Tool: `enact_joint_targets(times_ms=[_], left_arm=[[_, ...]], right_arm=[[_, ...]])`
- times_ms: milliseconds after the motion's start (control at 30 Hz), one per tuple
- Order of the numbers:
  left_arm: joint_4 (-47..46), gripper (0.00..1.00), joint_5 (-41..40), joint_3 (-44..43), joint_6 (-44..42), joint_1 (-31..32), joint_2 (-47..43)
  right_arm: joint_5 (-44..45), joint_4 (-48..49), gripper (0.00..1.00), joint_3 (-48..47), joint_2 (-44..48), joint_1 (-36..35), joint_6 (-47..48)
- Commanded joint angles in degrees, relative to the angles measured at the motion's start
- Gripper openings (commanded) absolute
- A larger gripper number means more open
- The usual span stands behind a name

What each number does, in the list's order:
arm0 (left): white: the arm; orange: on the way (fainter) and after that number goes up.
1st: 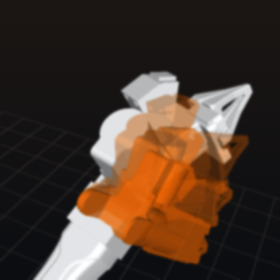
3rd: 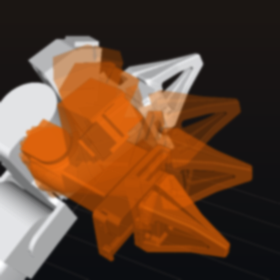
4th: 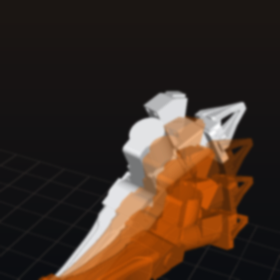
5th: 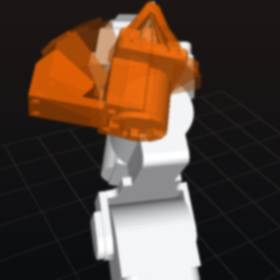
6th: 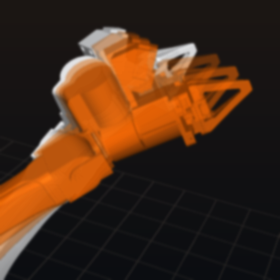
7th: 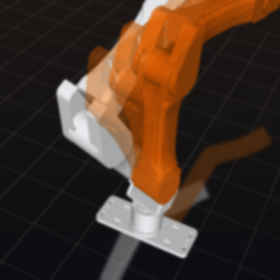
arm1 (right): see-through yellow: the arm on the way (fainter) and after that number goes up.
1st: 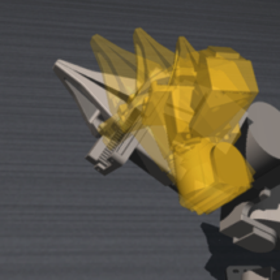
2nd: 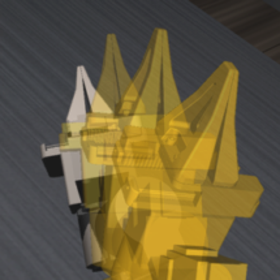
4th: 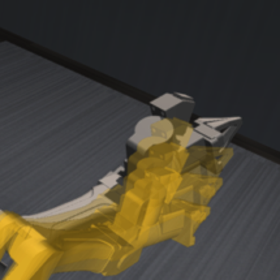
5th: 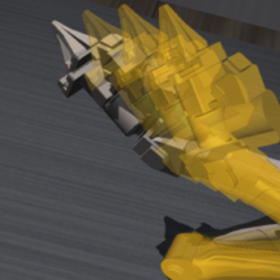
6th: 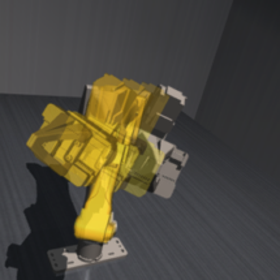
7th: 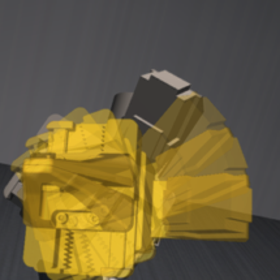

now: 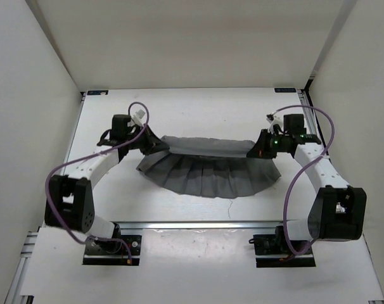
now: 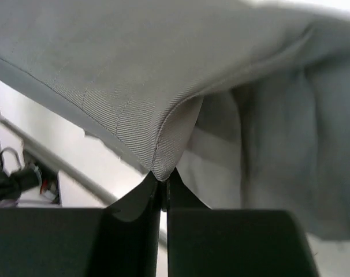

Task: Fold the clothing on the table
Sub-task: Fold the skirt

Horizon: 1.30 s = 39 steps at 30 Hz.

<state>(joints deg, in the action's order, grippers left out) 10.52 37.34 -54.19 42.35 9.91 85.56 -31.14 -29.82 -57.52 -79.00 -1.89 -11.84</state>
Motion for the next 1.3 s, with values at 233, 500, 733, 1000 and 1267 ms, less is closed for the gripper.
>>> enact_joint_targets(times_ms=[233,500,733,1000,1267], left_arm=[[7.14,0.0,-7.28,16.29,-1.39,2.56,-11.55],[8.37,0.0,-12.82,29.83,5.99,8.82,-18.31],[8.99,0.99,-10.54,32.41,5.81,2.67,-25.0],[13.13,0.93,-15.2,15.18,3.62,1.86,-27.65],[0.91,0.0,-10.71,12.01,4.85,8.36,-9.12]], right_arm=[[2.92,-18.94,0.0,8.48,2.37,1.98,3.66],[7.93,-23.26,0.0,13.2,0.87,-1.18,2.61],[13.81,-27.3,0.63,11.74,1.55,-3.29,-1.86],[18.22,-28.02,0.0,-4.26,4.67,-6.54,-8.03],[2.42,-8.88,0.0,0.9,-4.23,-8.22,-9.78]])
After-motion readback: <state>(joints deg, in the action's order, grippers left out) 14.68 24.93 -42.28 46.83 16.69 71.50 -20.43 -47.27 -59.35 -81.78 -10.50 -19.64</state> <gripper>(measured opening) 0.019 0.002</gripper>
